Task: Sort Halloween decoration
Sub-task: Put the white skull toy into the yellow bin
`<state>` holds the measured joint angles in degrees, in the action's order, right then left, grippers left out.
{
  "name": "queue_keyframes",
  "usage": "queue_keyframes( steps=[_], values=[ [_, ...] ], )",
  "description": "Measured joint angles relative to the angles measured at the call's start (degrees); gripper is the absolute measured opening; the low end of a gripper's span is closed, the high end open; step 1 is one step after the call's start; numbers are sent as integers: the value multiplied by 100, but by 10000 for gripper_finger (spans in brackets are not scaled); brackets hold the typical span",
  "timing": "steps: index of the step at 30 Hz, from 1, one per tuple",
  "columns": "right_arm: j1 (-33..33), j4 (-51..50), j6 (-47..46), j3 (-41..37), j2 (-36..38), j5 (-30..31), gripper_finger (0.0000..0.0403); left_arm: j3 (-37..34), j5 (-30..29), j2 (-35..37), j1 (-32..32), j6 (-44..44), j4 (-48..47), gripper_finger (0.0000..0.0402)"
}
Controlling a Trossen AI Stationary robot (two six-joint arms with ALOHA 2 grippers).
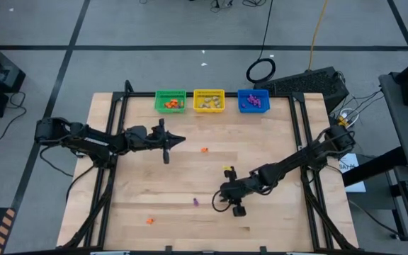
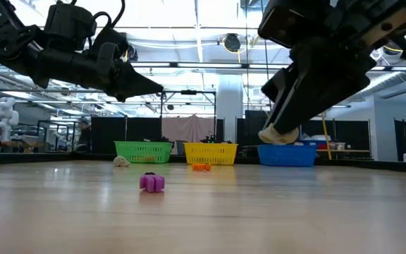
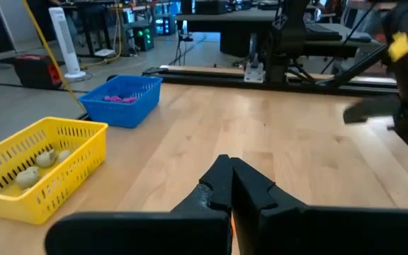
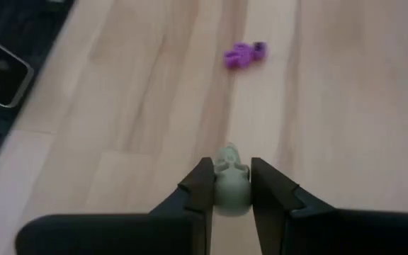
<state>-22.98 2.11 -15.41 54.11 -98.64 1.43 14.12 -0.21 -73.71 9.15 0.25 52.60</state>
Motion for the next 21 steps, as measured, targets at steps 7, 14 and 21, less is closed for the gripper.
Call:
queue_keyframes(
  steps=[7, 14, 21],
  values=[
    [26, -389, 59, 0, 378, 351, 45, 1, -2, 0, -146, 3, 72, 0],
    [541, -541, 299, 0, 808, 501, 45, 1, -9, 0, -266, 3, 101, 0],
    [1609, -743, 540, 151, 970, 492, 45, 1, -16, 0, -478, 0, 92, 0]
  ],
)
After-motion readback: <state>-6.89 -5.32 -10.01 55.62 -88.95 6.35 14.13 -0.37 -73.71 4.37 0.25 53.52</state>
